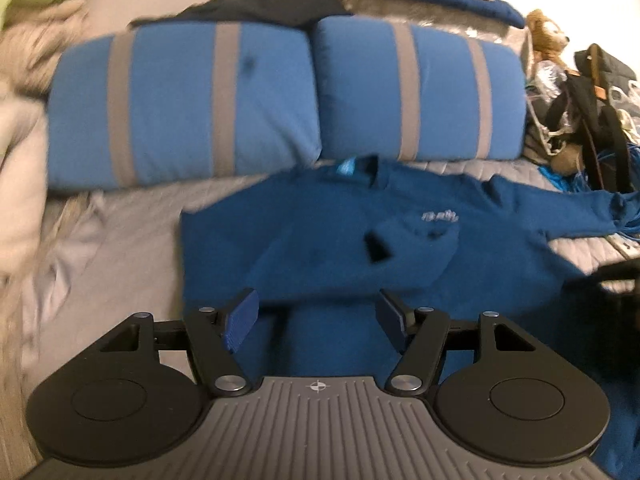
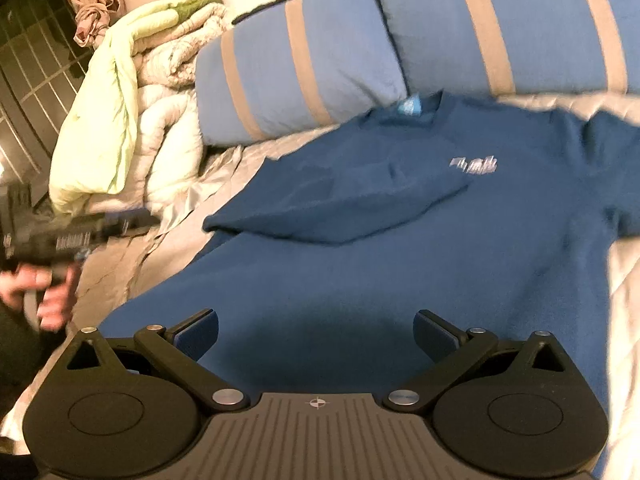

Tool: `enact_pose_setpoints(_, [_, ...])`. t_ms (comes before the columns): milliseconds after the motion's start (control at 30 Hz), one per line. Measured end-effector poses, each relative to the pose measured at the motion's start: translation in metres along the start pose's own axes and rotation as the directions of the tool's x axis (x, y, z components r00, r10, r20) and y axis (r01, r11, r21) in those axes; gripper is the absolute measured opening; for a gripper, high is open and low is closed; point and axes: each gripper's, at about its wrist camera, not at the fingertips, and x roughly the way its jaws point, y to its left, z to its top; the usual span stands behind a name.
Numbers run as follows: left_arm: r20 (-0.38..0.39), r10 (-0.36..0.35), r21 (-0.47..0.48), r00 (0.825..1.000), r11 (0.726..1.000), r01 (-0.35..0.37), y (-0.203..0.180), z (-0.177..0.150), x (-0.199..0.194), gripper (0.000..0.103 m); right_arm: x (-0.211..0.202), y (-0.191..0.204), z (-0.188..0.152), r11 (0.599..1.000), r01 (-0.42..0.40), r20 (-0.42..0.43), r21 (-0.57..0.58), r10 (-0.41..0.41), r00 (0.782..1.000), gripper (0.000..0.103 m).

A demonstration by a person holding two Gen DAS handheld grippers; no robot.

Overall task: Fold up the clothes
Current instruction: 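Move the right tool to the sweatshirt side edge beside the folded sleeve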

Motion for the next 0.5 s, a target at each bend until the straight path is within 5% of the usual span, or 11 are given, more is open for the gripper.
enact_pose_setpoints(200, [0.044,0.021,-0.148,0.999,0.989,-0.014,0.009,-0.036,-0.003,0.064,0.0,0.003,0.017,0.987,0.068,0.015,-0.143,-0.067,0.998,0.103])
enact_pose_setpoints(500, [0.026,0.041,-0.139,0.999,0.99,-0.037,0.002,-0.046,0.009,0.064,0.041,-0.029,0.045,0.961,0.165,-0.004,-0.224,-0.17,0.985,0.095])
